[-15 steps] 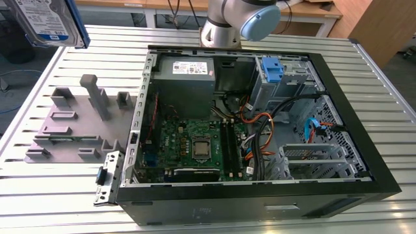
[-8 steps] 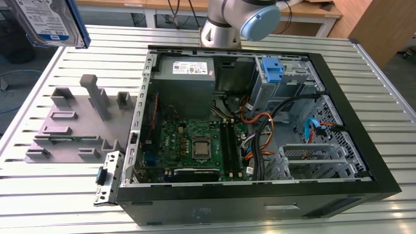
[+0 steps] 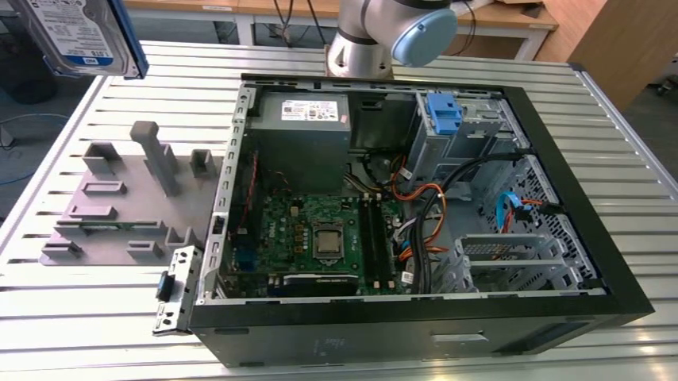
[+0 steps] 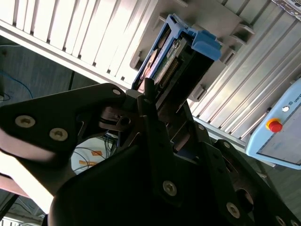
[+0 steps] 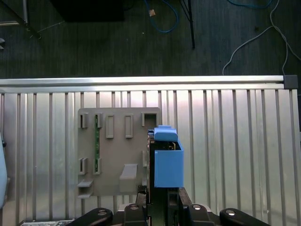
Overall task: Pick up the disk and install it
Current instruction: 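Pick up the disk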
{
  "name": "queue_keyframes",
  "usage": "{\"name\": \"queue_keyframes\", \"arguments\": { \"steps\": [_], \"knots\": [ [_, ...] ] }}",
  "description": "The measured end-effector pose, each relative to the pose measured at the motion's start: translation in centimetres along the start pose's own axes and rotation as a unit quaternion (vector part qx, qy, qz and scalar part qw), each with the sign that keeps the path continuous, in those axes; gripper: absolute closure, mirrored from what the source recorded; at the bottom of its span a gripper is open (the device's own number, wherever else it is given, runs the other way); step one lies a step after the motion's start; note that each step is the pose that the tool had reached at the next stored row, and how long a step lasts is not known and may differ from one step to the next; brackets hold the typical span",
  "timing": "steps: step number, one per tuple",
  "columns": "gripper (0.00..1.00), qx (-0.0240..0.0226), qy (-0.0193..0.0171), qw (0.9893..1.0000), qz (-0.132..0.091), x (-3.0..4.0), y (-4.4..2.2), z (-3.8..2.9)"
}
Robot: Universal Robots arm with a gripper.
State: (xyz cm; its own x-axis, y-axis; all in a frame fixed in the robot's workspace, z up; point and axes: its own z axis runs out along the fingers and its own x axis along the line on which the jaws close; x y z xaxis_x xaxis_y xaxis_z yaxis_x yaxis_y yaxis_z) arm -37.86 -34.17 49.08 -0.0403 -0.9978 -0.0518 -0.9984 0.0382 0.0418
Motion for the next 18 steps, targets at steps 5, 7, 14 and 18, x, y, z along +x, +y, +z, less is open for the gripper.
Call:
{"name": "queue_keyframes", "arguments": {
  "steps": [5, 7, 14, 18],
  "knots": [
    [0.65, 0.0000, 0.0000, 1.0000, 0.000, -0.01, 0.01, -0.19],
    [0.65, 0.0000, 0.0000, 1.0000, 0.000, -0.02, 0.01, -0.27],
    [0.65, 0.0000, 0.0000, 1.0000, 0.000, -0.02, 0.02, -0.32],
    [0.65, 0.0000, 0.0000, 1.0000, 0.000, -0.02, 0.02, -0.33]
  ]
}}
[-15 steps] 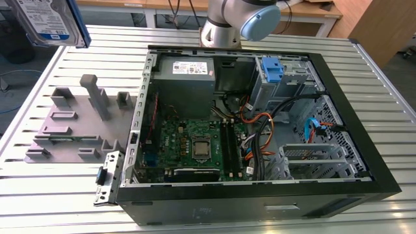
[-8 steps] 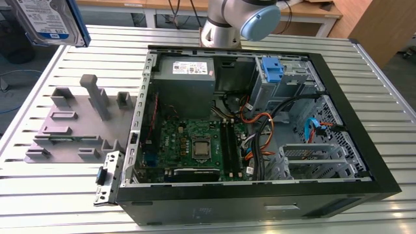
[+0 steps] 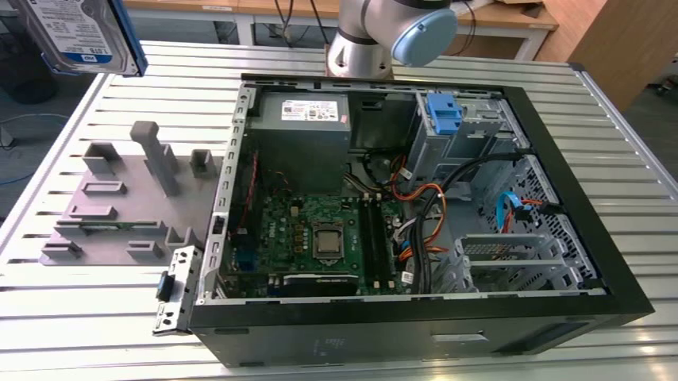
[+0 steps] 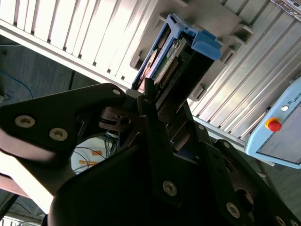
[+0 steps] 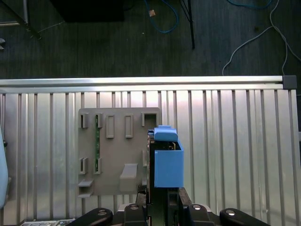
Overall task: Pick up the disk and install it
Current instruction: 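Pick up the disk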
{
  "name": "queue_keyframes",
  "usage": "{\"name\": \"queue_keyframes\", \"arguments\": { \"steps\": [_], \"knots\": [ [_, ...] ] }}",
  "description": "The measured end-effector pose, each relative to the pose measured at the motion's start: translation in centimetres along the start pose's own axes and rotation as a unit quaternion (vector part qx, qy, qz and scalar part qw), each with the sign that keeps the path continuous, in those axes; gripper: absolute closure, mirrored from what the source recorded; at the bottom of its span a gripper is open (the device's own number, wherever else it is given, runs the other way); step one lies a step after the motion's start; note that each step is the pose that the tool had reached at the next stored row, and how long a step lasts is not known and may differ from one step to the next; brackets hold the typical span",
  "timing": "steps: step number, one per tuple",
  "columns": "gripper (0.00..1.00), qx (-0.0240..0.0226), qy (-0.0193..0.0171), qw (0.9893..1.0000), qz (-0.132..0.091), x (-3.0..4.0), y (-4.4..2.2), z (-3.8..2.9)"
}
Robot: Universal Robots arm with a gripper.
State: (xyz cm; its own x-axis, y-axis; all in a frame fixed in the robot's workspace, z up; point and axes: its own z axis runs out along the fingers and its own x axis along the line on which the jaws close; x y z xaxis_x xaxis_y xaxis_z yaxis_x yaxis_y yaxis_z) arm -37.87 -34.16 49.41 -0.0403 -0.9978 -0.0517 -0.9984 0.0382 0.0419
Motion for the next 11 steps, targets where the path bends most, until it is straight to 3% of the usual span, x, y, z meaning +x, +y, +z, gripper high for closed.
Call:
{"name": "queue_keyframes", "arguments": {
  "steps": [5, 11],
  "knots": [
    [0.65, -0.0001, 0.0001, 1.0000, 0.000, 0.00, -0.11, -0.01],
    [0.65, 0.0000, 0.0000, 1.0000, 0.000, -0.04, -0.99, -0.04]
  ]
}}
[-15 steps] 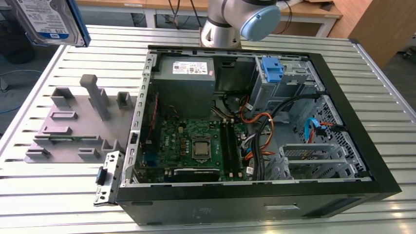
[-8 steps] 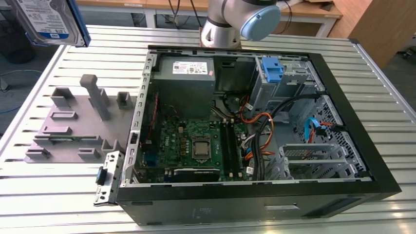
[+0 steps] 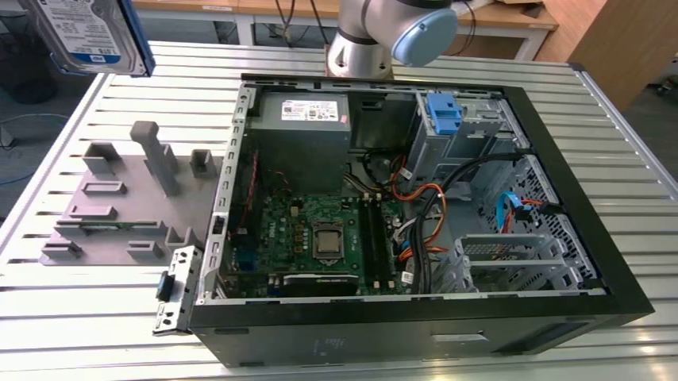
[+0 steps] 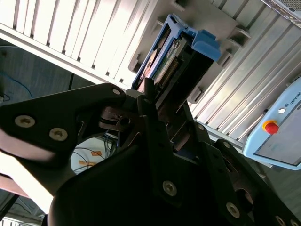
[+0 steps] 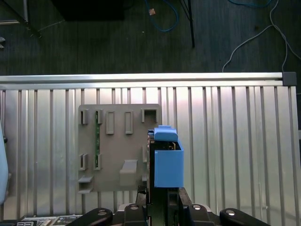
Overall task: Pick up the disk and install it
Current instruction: 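Pick up the disk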
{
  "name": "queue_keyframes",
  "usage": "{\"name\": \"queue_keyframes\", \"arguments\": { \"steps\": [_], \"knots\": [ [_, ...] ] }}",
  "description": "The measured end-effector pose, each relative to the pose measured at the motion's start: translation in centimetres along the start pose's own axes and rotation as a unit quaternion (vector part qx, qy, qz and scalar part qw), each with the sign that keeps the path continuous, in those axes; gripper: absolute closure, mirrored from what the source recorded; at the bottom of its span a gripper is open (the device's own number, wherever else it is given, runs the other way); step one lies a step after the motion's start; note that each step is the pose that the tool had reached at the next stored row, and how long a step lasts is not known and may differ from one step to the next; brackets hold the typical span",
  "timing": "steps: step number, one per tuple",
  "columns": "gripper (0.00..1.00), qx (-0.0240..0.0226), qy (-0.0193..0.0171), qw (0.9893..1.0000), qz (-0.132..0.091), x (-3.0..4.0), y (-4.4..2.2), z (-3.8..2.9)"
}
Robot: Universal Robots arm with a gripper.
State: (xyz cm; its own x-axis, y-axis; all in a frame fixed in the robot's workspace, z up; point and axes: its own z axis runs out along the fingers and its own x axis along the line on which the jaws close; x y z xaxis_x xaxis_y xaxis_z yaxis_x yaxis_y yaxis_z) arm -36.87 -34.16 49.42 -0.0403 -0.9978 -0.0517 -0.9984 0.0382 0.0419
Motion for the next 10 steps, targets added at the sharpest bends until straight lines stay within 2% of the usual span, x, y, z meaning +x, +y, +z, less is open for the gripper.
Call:
{"name": "queue_keyframes", "arguments": {
  "steps": [10],
  "knots": [
    [0.65, 0.0000, 0.0000, 1.0000, 0.000, -0.09, -2.36, -0.10]
  ]
}}
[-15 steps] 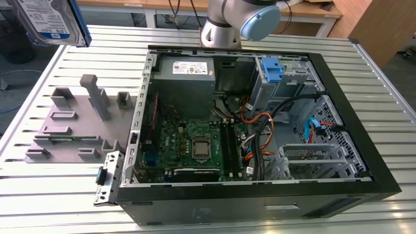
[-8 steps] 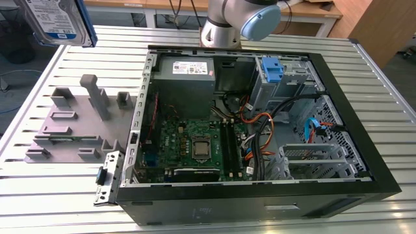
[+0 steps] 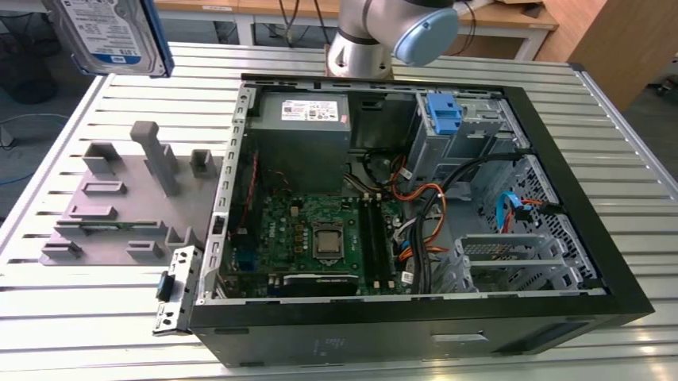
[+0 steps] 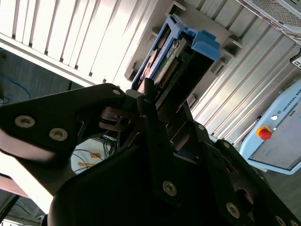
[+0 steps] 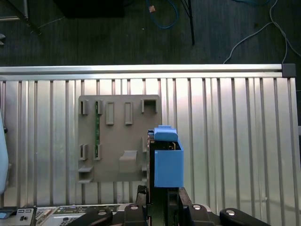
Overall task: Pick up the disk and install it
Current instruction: 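Pick up the disk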
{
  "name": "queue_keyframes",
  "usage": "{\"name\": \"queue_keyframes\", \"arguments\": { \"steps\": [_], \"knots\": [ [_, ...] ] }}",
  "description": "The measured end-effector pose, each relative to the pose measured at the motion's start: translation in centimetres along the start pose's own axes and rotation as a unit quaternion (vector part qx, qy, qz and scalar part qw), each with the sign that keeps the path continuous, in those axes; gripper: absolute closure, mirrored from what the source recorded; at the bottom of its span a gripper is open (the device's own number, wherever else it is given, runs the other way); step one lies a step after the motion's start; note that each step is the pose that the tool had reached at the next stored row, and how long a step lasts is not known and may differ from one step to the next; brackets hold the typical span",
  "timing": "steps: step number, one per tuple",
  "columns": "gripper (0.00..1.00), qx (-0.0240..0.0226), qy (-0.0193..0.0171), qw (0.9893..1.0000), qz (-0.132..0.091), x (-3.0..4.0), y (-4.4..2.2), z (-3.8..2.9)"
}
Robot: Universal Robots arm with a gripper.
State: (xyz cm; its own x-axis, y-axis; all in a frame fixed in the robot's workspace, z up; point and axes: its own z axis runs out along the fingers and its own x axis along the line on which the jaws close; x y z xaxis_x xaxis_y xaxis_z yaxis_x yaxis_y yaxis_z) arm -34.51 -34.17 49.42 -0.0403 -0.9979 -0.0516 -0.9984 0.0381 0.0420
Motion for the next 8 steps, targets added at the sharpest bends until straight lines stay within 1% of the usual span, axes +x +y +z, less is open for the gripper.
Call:
{"name": "queue_keyframes", "arguments": {
  "steps": [8],
  "knots": [
    [0.65, 0.0000, 0.0000, 1.0000, 0.000, -0.07, -1.63, -0.06]
  ]
}}
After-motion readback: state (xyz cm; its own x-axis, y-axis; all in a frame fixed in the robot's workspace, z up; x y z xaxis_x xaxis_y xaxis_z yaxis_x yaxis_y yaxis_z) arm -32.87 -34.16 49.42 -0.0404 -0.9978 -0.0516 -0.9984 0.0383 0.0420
